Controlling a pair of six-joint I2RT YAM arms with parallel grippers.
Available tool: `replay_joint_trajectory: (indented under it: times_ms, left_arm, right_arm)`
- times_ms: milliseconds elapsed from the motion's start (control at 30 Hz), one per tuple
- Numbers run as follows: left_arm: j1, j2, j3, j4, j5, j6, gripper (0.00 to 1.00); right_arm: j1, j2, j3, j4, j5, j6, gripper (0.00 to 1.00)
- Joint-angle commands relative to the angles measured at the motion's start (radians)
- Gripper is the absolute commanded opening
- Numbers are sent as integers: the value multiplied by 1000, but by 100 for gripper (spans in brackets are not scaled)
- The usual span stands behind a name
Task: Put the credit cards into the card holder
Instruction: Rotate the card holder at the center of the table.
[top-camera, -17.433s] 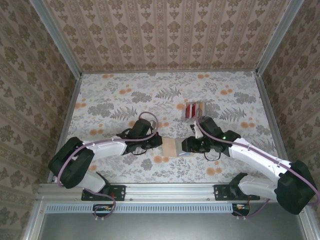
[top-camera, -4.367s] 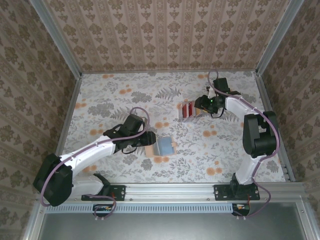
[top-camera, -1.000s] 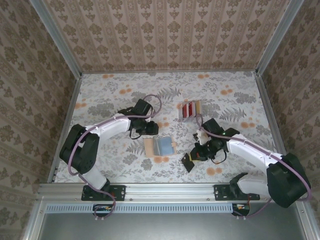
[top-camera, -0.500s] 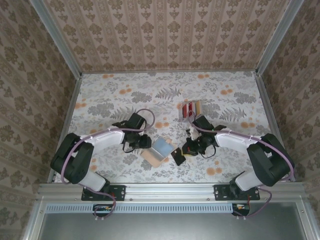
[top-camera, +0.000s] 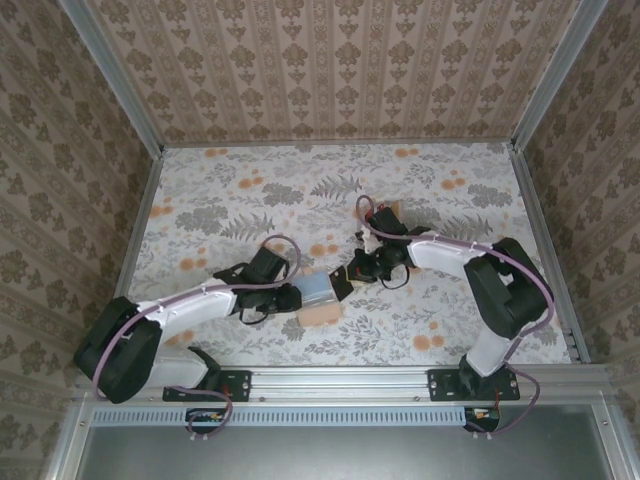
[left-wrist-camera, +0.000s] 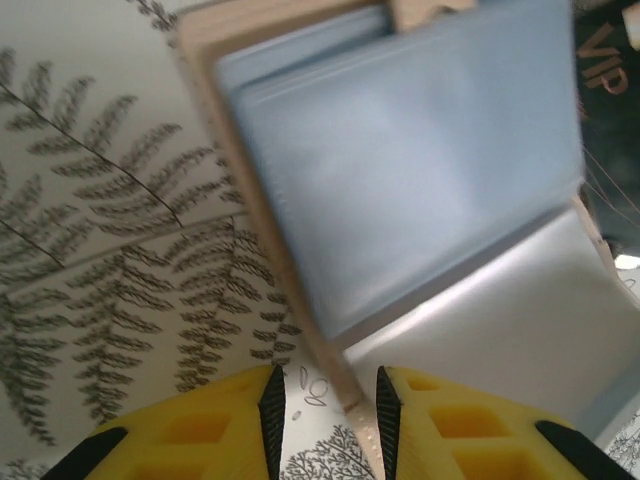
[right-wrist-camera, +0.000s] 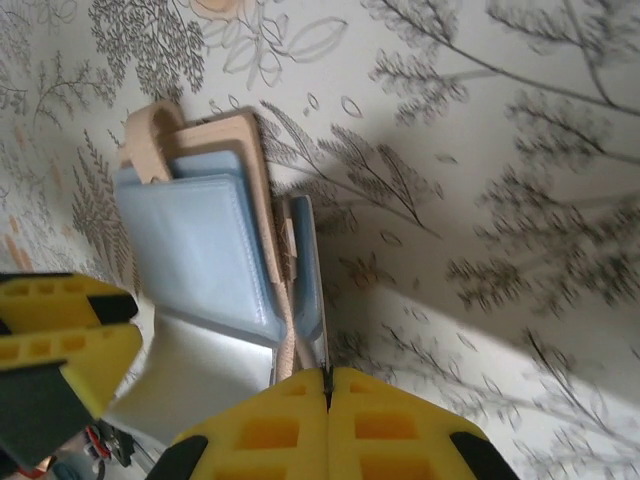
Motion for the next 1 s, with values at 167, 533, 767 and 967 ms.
replay_joint_trajectory:
  times_ms: [167,533,767,967]
  left_arm:
    - [-114,-10,-53,137,-75,-172,34]
    - [-228,149,50,262,-117,-245,36]
    - [-245,269,139,359,-125,-285,36]
    - [-246,268,213,295,-132,-249,35]
  right_arm:
    - [8,146,245,-120,-8,-117,1]
    - [-55,90,412,-305,92,-209,1]
    - [-95,-92,304,-285,106,-172,1]
    - [-123,-209,188,-259,130,-143,2]
